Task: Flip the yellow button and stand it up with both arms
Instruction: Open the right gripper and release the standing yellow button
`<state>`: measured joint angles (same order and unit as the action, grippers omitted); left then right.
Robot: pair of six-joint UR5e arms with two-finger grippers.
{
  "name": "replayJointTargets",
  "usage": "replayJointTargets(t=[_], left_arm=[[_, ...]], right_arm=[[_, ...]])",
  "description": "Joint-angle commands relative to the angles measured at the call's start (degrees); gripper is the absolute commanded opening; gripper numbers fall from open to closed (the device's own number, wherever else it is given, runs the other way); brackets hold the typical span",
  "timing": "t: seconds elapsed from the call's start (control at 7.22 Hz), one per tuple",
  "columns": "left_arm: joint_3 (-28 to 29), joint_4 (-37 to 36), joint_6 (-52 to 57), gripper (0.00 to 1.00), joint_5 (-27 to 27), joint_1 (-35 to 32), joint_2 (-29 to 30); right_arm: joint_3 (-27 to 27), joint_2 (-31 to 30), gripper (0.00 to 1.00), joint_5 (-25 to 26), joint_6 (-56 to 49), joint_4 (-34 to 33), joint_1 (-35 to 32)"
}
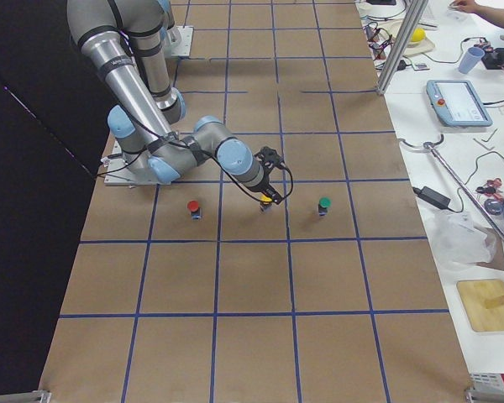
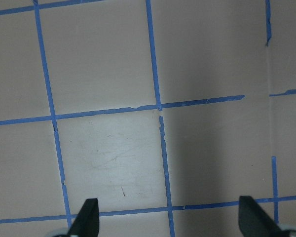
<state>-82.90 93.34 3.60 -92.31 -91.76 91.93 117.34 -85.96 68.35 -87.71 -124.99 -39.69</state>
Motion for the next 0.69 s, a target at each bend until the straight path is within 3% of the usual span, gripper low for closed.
replayJointTargets(t=[0.0,0.55], left_arm=[[0.02,0.00,0.00,1.00,0.02,0.00,0.00],[0.02,0.00,0.00,1.00,0.02,0.00,0.00]], right_arm=[[-3.24,-6.65,1.00,6.33,18.62,7.17,-7.12],[-20.02,-8.18,1.00,17.14,66.76,31.25,-26.27]])
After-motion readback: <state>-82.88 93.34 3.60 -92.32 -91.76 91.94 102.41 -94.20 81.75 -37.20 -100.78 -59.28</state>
